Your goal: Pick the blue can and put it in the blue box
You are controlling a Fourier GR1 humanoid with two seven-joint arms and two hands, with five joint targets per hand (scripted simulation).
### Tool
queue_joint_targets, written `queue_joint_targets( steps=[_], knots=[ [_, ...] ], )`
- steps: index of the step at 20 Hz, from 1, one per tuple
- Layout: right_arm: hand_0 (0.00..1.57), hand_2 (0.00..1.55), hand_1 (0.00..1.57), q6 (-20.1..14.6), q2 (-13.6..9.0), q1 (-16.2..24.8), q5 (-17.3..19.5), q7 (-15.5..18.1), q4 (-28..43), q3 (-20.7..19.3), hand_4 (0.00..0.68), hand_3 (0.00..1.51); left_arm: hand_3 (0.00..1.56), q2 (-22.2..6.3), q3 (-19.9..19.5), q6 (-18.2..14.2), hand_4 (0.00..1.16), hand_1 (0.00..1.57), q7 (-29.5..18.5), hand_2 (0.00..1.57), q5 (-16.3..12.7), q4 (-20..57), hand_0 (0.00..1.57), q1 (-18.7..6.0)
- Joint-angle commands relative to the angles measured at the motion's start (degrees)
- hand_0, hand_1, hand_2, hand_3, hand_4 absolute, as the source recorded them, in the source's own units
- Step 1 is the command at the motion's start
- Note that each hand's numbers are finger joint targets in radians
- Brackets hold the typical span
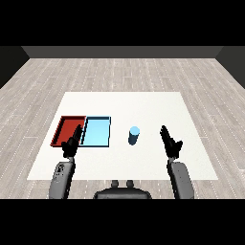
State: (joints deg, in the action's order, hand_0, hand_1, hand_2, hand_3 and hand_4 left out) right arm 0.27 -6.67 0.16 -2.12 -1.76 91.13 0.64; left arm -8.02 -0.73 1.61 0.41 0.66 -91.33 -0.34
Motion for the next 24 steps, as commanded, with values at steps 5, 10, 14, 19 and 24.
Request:
queue_joint_targets(
  steps=[5, 10, 14, 19, 24],
  knots=[
    [0.00, 0.00, 0.00, -1.8, 1.3, -7.2, 3.5, 0.8, -5.8, -1.5, 0.000, 0.00, 0.00, 3.0, 0.7, 0.3, 0.00, 0.00, -0.5, 0.00, 0.9, 2.0, 0.00, 0.4],
    [0.00, 0.00, 0.00, 4.8, 3.8, -8.9, -6.1, 13.3, -2.8, -3.2, 0.000, 0.00, 0.00, 6.7, -3.0, 1.7, 0.00, 0.00, -18.9, 0.00, -6.5, -2.3, 0.00, -1.1],
    [0.00, 0.00, 0.00, 7.7, 3.8, -5.6, -6.7, 17.5, -2.8, -2.6, 0.000, 0.00, 0.00, 7.2, -1.5, 4.6, 0.00, 0.00, -25.2, 0.00, -6.8, -3.0, 0.00, 4.8],
    [0.00, 0.00, 0.00, 6.7, 4.2, -9.6, -6.1, 17.6, -6.9, -3.2, 0.000, 0.00, 0.00, 7.3, -2.5, 3.4, 0.00, 0.00, -26.7, 0.00, -6.3, 3.7, 0.00, -1.6],
    [0.00, 0.00, 0.00, 7.3, 3.6, -13.4, -5.7, 21.0, -15.2, -4.8, 0.000, 0.00, 0.00, 6.0, -3.7, 5.5, 0.00, 0.00, -26.6, 0.00, -8.5, 3.8, 0.00, -0.9]
  ],
)
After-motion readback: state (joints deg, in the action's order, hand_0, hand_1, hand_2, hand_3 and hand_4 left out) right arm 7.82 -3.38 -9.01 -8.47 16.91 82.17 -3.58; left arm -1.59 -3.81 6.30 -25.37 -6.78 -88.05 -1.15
